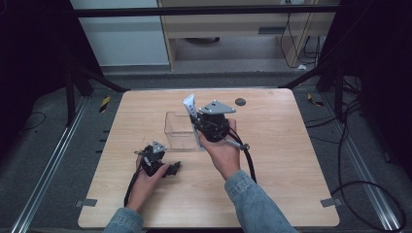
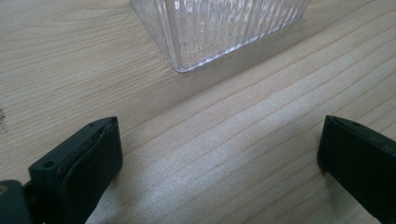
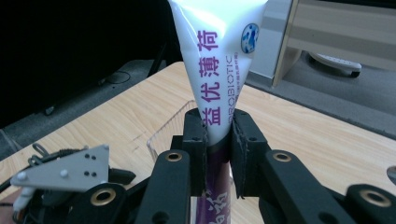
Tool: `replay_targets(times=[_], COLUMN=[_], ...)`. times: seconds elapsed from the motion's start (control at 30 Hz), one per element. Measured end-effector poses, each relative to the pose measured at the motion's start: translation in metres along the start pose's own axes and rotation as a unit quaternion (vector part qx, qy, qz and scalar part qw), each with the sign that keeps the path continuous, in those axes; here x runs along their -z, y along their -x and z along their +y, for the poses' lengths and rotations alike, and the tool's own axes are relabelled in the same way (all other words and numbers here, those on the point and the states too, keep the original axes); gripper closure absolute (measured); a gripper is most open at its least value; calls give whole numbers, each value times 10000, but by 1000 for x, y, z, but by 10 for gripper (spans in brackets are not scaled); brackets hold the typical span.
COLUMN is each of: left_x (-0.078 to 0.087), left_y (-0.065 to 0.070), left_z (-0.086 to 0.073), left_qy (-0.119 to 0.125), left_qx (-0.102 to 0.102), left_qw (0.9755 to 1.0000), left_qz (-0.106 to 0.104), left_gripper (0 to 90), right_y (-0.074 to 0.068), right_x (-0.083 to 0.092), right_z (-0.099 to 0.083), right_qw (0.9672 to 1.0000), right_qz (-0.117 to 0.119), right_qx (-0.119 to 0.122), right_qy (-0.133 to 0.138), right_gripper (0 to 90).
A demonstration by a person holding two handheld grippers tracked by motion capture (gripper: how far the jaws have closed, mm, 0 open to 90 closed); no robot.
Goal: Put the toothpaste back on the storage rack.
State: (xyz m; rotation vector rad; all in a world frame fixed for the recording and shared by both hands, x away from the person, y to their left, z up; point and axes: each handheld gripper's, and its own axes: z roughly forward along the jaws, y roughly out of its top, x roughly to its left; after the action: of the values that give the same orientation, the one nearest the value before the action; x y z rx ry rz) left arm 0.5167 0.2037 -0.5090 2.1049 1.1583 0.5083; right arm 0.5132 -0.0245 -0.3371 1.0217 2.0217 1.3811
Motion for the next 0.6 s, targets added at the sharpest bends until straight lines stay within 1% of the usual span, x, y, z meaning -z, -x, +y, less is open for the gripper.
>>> replay_targets(times=[0.07,0.17,0.2,0.3,0.33,0.37,0.43,0.47,0.5,0.53,0.6], left_x=[0,0,0,0,0,0,0,0,0,0,0], left_y=[0,0,0,0,0,0,0,0,0,0,0], left_z=[0,0,0,0,0,0,0,0,0,0,0], left_qy=[-1,-4,-3,-3,-12,-11,-10,-11,-11,-13,-12], left_qx=[-1,-5,-8,-8,-12,-11,-9,-12,-11,-12,-12], left_qw=[10000,10000,10000,10000,10000,10000,10000,10000,10000,10000,10000], left_qz=[-1,-6,2,2,3,2,3,2,3,3,4], left_gripper=[0,0,0,0,0,0,0,0,0,0,0], right_y=[-1,-3,-5,-6,-6,-6,-6,-9,-9,-9,-9], right_x=[-1,-7,-11,-15,-18,-19,-20,-23,-23,-25,-30], right_z=[2,11,17,22,27,30,32,37,37,39,42], right_qw=[10000,10000,9999,9999,9998,9998,9998,9997,9997,9996,9996], right_qz=[0,37,44,50,60,95,103,57,57,42,46], right_qx=[26,54,107,146,128,75,75,194,194,246,228], right_qy=[14,46,73,77,101,132,144,157,157,159,157], right_gripper=[777,777,777,777,777,777,777,777,777,777,777])
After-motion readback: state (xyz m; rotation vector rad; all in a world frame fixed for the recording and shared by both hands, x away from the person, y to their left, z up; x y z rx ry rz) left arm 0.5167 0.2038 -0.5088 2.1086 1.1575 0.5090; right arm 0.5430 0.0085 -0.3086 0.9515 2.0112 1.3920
